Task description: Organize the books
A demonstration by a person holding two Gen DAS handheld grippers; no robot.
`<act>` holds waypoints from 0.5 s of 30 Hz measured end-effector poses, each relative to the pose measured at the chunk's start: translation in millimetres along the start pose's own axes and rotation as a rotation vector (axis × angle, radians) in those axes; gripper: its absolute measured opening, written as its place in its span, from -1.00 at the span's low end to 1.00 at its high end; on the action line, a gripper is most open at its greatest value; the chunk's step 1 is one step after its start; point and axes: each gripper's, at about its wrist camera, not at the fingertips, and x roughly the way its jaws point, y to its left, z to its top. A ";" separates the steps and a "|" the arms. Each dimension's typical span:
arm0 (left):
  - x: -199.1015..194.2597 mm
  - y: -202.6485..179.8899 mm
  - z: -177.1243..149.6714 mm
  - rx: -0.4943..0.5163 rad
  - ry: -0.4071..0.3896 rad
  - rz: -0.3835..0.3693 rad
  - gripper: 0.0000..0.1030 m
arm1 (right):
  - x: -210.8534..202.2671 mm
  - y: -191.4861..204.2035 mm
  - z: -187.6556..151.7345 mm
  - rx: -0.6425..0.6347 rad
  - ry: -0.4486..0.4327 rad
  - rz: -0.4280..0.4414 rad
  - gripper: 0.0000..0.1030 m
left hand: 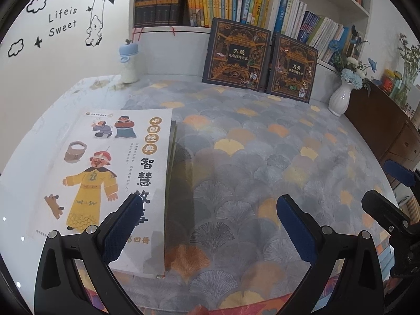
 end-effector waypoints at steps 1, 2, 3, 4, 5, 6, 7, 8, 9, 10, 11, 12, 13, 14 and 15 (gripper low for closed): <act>0.6 0.3 0.0 -0.003 0.001 0.001 0.98 | 0.8 -0.9 -0.4 0.004 0.004 -0.002 1.00; 1.4 0.1 -0.1 -0.003 0.003 0.003 0.98 | 1.1 -1.9 -0.9 0.006 0.005 -0.004 1.00; 2.0 -0.2 -0.3 -0.002 0.005 0.005 0.98 | 1.6 -2.9 -1.4 0.009 0.008 -0.006 1.00; 1.7 -0.7 -0.9 -0.002 0.006 0.007 0.98 | 2.4 -3.5 -1.6 0.011 0.011 -0.007 1.00; 1.6 -1.4 -1.2 -0.001 0.005 0.009 0.98 | 2.3 -3.7 -2.0 0.012 0.011 -0.006 1.00; 1.4 -1.6 -1.5 0.000 0.005 0.010 0.98 | 2.2 -4.0 -2.1 0.014 0.007 -0.002 1.00; 2.0 -2.3 -1.8 0.003 0.006 0.014 0.98 | 1.5 -4.4 -2.1 0.018 0.000 0.009 1.00; 3.2 -2.6 -2.1 0.006 0.009 0.023 0.98 | 0.7 -4.9 -2.1 0.025 -0.007 0.027 1.00; 4.4 -2.8 -2.4 0.008 0.012 0.030 0.98 | 0.5 -4.8 -2.3 0.030 -0.008 0.039 1.00; 5.7 -3.0 -2.7 0.010 0.014 0.038 0.98 | 0.4 -4.3 -2.4 0.030 -0.008 0.042 1.00; 7.2 -3.2 -2.5 0.011 0.017 0.040 0.98 | 0.8 -3.8 -2.5 0.027 -0.006 0.039 1.00; 8.2 -3.1 -2.8 0.009 0.020 0.039 0.98 | 1.7 -3.3 -2.7 0.023 -0.001 0.034 1.00; 8.7 -3.4 -2.6 0.007 0.021 0.037 0.98 | 2.5 -3.4 -3.1 0.023 0.003 0.032 1.00; 9.0 -3.6 -2.9 0.006 0.021 0.038 0.98 | 3.9 -3.4 -3.4 0.024 0.006 0.033 1.00; 9.1 -4.0 -3.1 0.006 0.021 0.039 0.98 | 4.8 -3.8 -3.5 0.026 0.009 0.033 1.00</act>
